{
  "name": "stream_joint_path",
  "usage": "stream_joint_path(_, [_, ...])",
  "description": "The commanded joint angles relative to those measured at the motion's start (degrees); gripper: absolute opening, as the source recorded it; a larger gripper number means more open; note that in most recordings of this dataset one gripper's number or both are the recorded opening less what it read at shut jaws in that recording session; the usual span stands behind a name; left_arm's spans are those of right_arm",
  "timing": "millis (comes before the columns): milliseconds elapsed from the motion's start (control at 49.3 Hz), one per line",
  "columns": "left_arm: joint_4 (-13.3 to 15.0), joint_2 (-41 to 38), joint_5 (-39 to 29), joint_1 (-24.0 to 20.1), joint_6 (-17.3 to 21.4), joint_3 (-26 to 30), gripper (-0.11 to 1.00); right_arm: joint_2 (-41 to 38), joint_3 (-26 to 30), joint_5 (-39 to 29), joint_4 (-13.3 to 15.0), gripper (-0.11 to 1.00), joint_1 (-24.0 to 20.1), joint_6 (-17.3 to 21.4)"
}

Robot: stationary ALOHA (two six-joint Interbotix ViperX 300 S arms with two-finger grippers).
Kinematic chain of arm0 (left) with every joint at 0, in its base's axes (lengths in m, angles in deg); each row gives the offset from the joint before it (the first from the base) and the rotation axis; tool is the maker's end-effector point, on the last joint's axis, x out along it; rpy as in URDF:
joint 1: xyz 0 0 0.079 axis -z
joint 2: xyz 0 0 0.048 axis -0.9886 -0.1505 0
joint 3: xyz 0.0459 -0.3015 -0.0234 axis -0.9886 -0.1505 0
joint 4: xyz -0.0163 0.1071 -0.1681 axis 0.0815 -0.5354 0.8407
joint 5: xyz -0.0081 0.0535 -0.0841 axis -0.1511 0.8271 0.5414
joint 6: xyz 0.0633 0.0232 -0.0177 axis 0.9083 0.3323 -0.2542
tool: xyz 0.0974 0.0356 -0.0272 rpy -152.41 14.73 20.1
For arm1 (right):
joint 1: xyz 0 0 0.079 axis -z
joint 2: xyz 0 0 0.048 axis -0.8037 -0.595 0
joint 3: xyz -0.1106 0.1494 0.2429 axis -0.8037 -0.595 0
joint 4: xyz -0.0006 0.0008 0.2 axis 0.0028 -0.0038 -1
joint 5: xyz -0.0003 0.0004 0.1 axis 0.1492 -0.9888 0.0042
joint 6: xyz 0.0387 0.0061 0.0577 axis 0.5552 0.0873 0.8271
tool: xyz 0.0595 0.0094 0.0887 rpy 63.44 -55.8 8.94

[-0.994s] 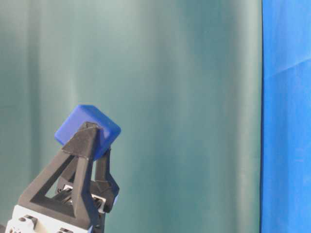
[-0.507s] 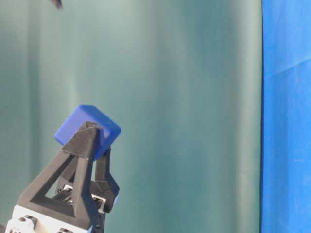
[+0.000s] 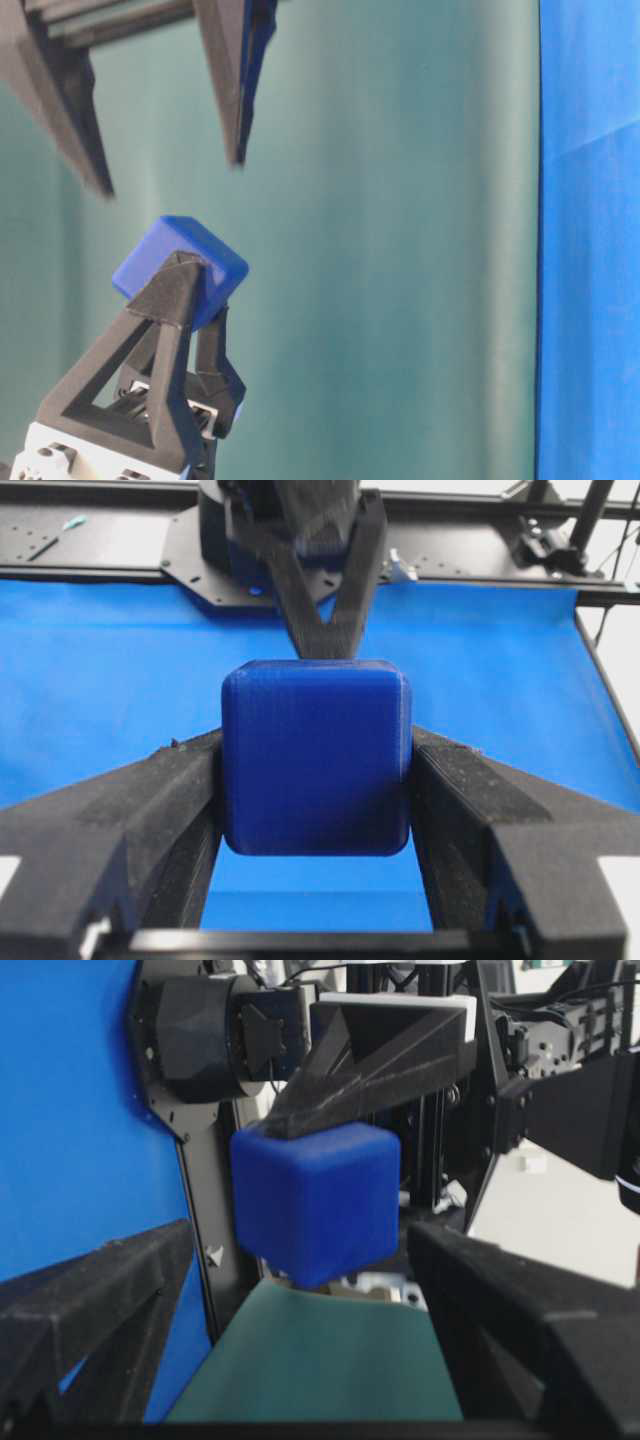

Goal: Handover the blue block to the right arm after grasping it with the left arm, then place it in the designated position.
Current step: 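Move the open right gripper over the cube held by the left gripper, then close the right gripper on the cube, open the left, pull right back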

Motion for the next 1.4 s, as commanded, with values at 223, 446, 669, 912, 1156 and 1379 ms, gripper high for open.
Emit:
stream_joint_path(223, [0.18,0.79,0.26,0.0,-0.09,0.79,0.48,-6.59,7.82,0.79,-0.18,0.95,0.09,0.09])
stream_joint_path(446, [0.26,0.79,0.26,0.0,-0.09,0.62,0.48,-8.44,9.93,0.53,-0.18,0.95,0.26,0.26])
stream_joint_path(669, [0.18,0.7,0.26,0.0,-0.09,0.62,0.48,-8.44,10.28,0.18,-0.18,0.94,0.35,0.26])
stream_joint_path(912, [0.18,0.79,0.26,0.0,-0.09,0.62,0.48,-8.44,10.72,-2.64,-0.18,0.51,0.53,0.35])
stream_joint_path(1156, [0.18,0.79,0.26,0.0,0.0,0.7,0.48,-8.44,11.07,-2.72,-0.26,0.51,0.53,0.44])
stream_joint_path(1379, [0.18,0.7,0.26,0.0,0.0,0.79,0.48,-8.44,10.99,-2.81,-0.26,0.51,0.53,0.62])
